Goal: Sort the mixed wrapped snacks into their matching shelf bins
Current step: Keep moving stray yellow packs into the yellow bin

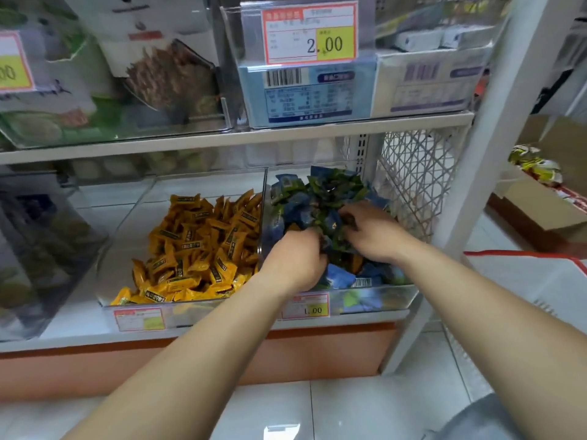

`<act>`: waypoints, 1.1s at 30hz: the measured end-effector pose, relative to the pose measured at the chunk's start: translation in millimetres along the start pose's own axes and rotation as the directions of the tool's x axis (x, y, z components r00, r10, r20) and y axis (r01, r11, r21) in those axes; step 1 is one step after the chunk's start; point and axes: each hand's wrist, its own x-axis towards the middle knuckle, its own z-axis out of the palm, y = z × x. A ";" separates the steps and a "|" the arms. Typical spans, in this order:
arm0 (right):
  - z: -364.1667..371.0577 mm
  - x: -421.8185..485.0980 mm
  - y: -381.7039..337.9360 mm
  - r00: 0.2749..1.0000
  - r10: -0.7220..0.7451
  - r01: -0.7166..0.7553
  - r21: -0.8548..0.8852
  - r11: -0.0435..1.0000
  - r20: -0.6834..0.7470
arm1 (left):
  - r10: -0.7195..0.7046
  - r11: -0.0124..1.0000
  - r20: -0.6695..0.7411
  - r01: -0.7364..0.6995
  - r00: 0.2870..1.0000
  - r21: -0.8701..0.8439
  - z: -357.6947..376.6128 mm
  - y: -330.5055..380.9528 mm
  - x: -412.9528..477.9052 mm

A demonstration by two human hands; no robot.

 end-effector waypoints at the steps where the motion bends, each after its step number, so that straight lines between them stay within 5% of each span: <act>1: 2.0 3.4 1.2 1.000 0.028 -0.028 -0.004 1.000 -0.004 | -0.001 1.000 0.003 0.000 1.000 0.018 -0.3 -1.4 3.2; 9: 2.9 10.1 4.2 0.996 0.080 -0.076 -0.098 0.992 0.041 | 0.076 0.997 0.192 -0.068 0.978 -0.045 -7.2 -16.5 9.1; 16: -11.8 -2.5 5.3 0.999 0.019 -0.020 -0.008 1.000 -0.041 | 0.167 0.979 0.100 -0.152 0.981 -0.138 -17.9 -16.6 3.4; 23: -14.1 -14.4 6.6 0.992 -0.013 0.010 0.024 1.000 0.127 | 0.211 0.977 0.198 -0.213 0.957 -0.010 -28.6 -19.5 -4.3; 26: -16.8 -18.2 7.8 0.998 -0.034 0.029 0.084 0.996 0.055 | 0.259 0.966 0.074 -0.259 0.963 -0.015 -33.8 -20.5 -8.2; 30: -25.0 -23.8 -4.8 0.996 -0.048 0.072 0.371 0.926 -0.075 | 0.176 0.946 -0.173 -0.215 0.969 -0.240 -45.5 -29.2 -14.5; 33: -27.1 -28.5 -21.4 0.995 -0.043 0.091 0.633 0.768 -0.091 | -0.030 0.729 -0.216 -0.126 0.976 -0.673 -51.4 -27.9 -19.4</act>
